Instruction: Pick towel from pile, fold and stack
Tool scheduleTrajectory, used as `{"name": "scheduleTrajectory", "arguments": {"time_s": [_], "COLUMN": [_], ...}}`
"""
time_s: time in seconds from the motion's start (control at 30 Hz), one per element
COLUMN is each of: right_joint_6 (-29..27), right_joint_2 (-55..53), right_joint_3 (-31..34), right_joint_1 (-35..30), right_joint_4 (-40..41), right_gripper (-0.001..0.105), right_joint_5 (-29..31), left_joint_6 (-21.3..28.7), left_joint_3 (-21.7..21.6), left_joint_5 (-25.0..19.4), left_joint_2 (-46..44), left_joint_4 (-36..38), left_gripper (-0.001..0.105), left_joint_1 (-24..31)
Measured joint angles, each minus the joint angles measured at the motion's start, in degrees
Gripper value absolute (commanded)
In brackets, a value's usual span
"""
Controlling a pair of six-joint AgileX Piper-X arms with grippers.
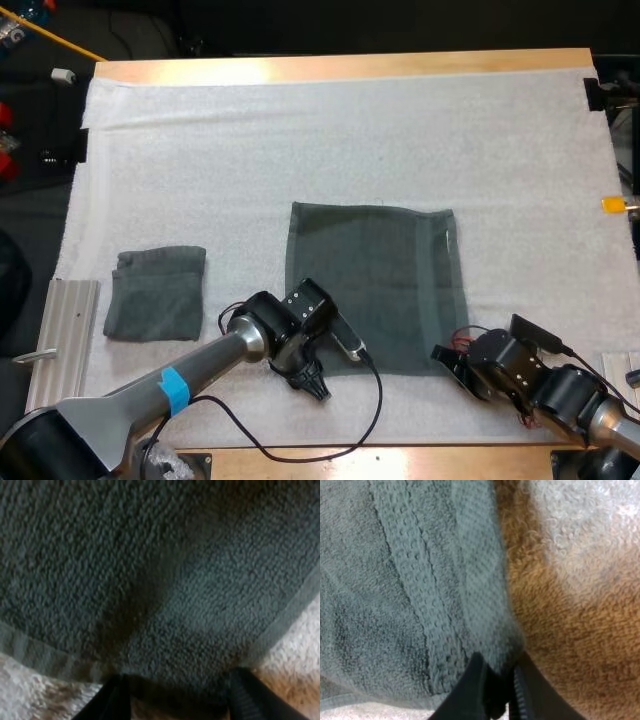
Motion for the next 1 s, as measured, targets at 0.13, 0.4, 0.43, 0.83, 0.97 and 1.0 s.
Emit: {"name": "scheduleTrajectory", "arguments": {"time_s": [0.13, 0.4, 0.43, 0.83, 0.97, 1.0], "right_joint_6": [0.0, 0.0, 0.0, -6.63, -11.21, -12.43], "right_joint_2": [0.0, 0.0, 0.0, -1.7, -2.81, -2.88], "right_joint_3": [0.0, 0.0, 0.0, -4.6, -10.64, -12.11], "right_joint_1": [0.0, 0.0, 0.0, 0.0, 0.0, 0.0], "right_joint_4": [0.0, 0.0, 0.0, 4.73, 11.4, 13.18], "right_gripper": [0.0, 0.0, 0.0, 0.0, 0.0, 0.0], "right_joint_5": [0.0, 0.0, 0.0, -0.15, 0.39, 0.39], "left_joint_6": [0.0, 0.0, 0.0, 0.08, 0.08, 0.08], "left_joint_3": [0.0, 0.0, 0.0, -0.35, -0.63, -0.63], "left_joint_5": [0.0, 0.0, 0.0, -0.39, 0.38, 1.09], "left_joint_2": [0.0, 0.0, 0.0, -7.06, -13.71, -15.25], "left_joint_4": [-0.05, -0.95, -0.95, 3.55, 7.66, 8.67], "left_gripper": [0.022, 0.005, 0.004, 0.0, 0.0, 0.0], "left_joint_1": [0.0, 0.0, 0.0, 0.0, 0.0, 0.0]}}
